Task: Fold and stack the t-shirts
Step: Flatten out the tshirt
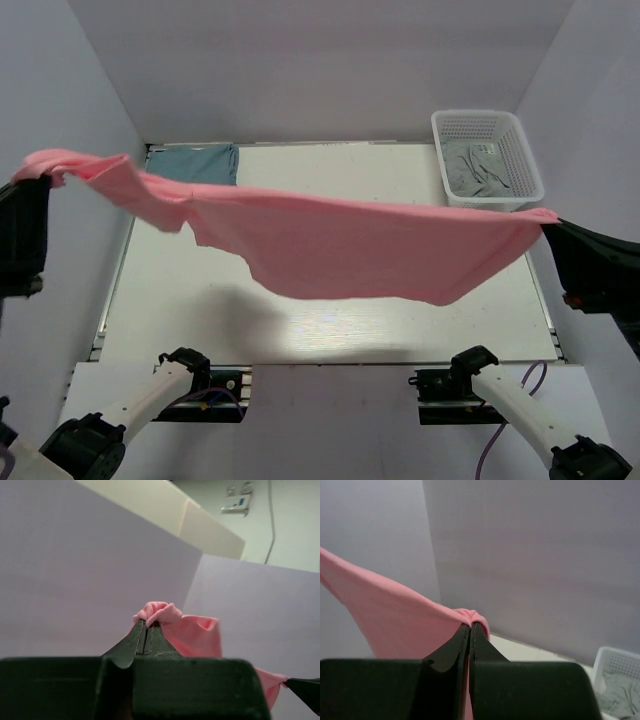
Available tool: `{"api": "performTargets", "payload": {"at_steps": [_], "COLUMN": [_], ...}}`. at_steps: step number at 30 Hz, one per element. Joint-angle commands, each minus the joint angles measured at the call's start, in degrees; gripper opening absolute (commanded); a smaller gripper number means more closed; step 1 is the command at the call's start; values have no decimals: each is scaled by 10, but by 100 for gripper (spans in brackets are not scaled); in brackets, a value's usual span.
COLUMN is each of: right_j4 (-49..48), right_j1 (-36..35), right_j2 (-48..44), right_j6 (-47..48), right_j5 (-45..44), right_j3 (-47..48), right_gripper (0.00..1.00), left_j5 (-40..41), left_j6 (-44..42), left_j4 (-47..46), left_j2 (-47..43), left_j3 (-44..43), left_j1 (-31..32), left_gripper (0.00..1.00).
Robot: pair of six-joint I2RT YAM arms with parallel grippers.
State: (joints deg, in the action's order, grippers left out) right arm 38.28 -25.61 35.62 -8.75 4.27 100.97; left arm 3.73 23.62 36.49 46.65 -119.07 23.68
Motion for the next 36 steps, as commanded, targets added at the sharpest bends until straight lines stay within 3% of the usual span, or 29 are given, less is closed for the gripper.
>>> {"api": "performTargets", "payload": {"at_steps": [1, 5, 9, 10, 14, 20, 23, 26, 30, 36], "right_j4": [16, 10, -18, -27, -80, -209, -257, -285, -292, -293], "right_j1": [2, 3, 1, 2, 1, 7, 27, 43, 62, 83], "right_j2": [4, 22, 45, 56, 109, 255, 368, 505, 609, 706], "right_j6": [13, 16, -3, -13, -26, -50, -65, -72, -71, -61], "right_j5": [28, 15, -37, -115, -261, -372, -355, -334, -290, -256], "right_j3": [24, 18, -61, -76, -176, -344, -370, -358, -311, -269], "right_gripper": [0, 0, 0, 0, 0, 0, 0, 0, 0, 0], "left_j5": [-59, -59, -29, -13, 71, 191, 209, 172, 147, 80], "left_j6": [-18, -13, -13, -18, -30, -16, -11, -16, -10, -16], "left_j4": [37, 23, -14, -23, -49, -121, -165, -218, -194, -231], "left_j2": [19, 27, 42, 50, 115, 253, 361, 478, 629, 699], "left_j3": [-24, 4, 89, 109, 216, 361, 394, 401, 308, 292], "left_j1": [-4, -4, -4, -4, 3, -11, -26, -47, -70, -82], "left_gripper": [0, 0, 0, 0, 0, 0, 0, 0, 0, 0]}}
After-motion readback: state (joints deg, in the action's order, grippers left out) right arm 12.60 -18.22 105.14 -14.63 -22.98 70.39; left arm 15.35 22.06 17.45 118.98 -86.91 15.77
